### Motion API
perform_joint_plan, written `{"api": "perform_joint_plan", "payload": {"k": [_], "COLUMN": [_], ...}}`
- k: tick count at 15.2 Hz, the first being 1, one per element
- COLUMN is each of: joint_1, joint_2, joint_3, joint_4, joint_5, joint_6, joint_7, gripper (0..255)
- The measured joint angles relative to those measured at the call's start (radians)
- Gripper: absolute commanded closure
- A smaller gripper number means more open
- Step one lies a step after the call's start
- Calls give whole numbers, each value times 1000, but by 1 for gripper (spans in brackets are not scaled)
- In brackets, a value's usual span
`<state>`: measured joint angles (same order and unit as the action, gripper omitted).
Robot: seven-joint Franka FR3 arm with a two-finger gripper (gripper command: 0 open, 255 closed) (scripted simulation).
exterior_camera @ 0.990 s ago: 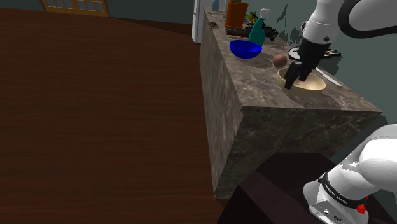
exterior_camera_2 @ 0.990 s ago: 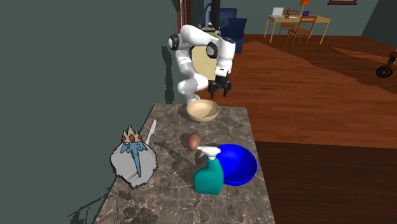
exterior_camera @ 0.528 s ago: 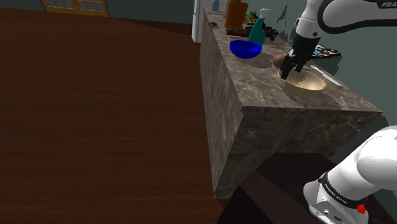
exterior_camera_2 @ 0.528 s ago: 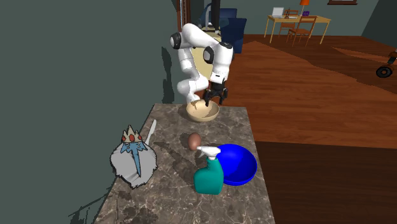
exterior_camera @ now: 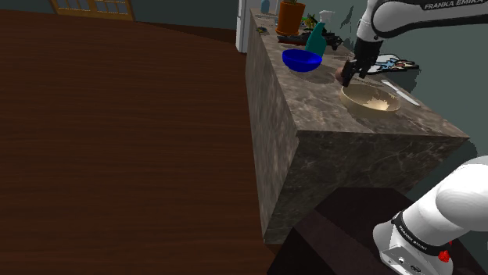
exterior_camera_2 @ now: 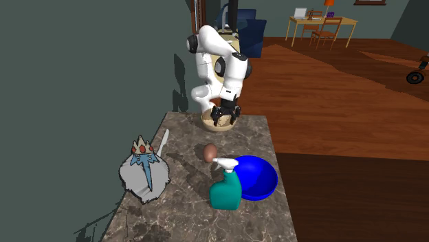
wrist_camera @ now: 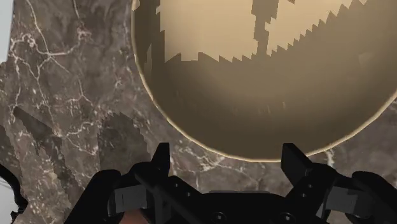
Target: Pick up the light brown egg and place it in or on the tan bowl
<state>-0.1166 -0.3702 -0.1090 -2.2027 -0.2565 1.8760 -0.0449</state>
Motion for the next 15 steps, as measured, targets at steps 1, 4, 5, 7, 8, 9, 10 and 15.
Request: {"api": "perform_joint_plan", "payload": {"k": [1,4,5,7,8,9,10,15], "joint_1": [-5,-25,-32,-44,-53,-56,-62,-73], "joint_2": [28,122,156,207,242,276,307,346], "joint_3": [-7,-38,-48,-64,-77,-82,-90,-103], "joint_4": [20,100,126,183,217,259,295,284], "joint_5": [-6,-23,-27,-34,-35,-34,-32,-35], "joint_6": [16,44,56,62,70,67,67,124], "joint_7": [-7,-41,-51,-73,-91,-99,-112,-118], "gripper": [0,0,0,0,0,0,0,0]}}
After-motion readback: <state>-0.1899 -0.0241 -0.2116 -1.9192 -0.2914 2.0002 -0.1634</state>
